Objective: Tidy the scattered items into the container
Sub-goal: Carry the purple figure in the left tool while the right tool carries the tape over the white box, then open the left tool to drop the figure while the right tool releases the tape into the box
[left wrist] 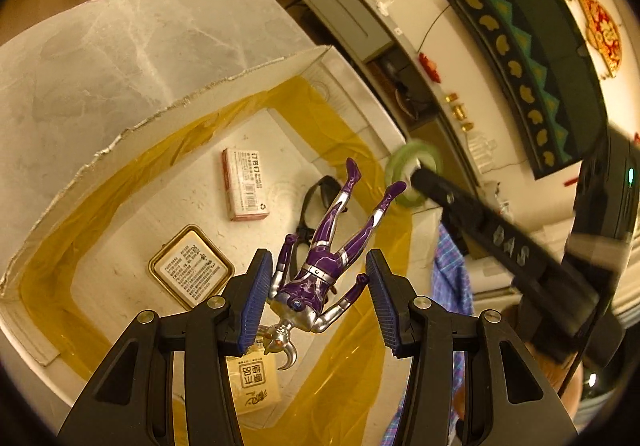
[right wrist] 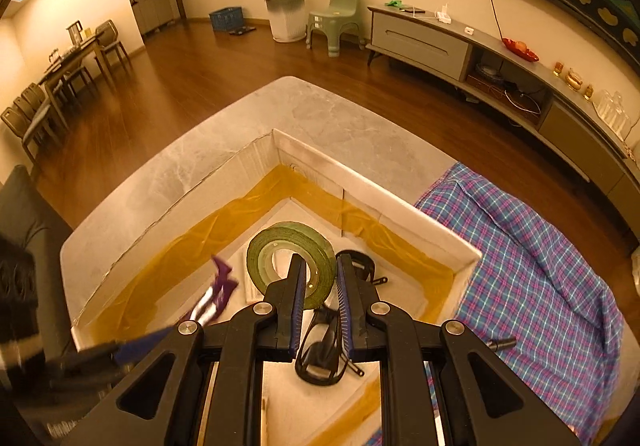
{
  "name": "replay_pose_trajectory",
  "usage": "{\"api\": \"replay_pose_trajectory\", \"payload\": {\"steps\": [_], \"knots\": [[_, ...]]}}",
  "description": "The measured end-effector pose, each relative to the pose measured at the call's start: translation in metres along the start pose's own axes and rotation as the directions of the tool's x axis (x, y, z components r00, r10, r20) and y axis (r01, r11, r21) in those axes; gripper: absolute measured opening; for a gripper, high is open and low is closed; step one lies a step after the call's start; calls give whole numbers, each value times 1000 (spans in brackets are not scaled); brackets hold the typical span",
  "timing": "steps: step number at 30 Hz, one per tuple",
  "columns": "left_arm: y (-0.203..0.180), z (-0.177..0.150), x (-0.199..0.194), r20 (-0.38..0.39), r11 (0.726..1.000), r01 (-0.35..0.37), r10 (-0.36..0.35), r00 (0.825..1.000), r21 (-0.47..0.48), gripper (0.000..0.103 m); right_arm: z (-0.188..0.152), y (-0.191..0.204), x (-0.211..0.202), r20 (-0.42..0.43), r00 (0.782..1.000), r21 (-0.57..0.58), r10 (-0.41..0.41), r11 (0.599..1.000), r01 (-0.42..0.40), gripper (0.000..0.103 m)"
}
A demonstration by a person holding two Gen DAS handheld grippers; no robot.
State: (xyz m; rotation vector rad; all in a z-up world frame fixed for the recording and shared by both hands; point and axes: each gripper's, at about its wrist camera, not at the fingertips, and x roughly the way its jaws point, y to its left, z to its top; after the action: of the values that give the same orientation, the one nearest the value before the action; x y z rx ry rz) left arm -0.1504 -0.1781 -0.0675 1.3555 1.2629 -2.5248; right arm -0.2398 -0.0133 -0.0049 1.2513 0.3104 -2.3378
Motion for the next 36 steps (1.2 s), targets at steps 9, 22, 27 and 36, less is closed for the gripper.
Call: {"api": "replay_pose_trajectory", "payload": {"steps": [9,22,27,36], "knots": [[0,4,13,-22,998,-55,55,998,11,51,24,16,36,-70,997,-25,-19,1000,17,17],[14,5,32,-128,997,-52,45,991,-56,57,30,30,64,-78,993,-62,-92,994,87,33],[14,3,25,-123,997,-38,30,992,-66,57,22,28,56,-69,994,-66,-89,994,84,34],[1,7,7,-54,1000,-29,30,998,10,58,3,6,22,-20,1000,22,-20,1000,20,39]]}}
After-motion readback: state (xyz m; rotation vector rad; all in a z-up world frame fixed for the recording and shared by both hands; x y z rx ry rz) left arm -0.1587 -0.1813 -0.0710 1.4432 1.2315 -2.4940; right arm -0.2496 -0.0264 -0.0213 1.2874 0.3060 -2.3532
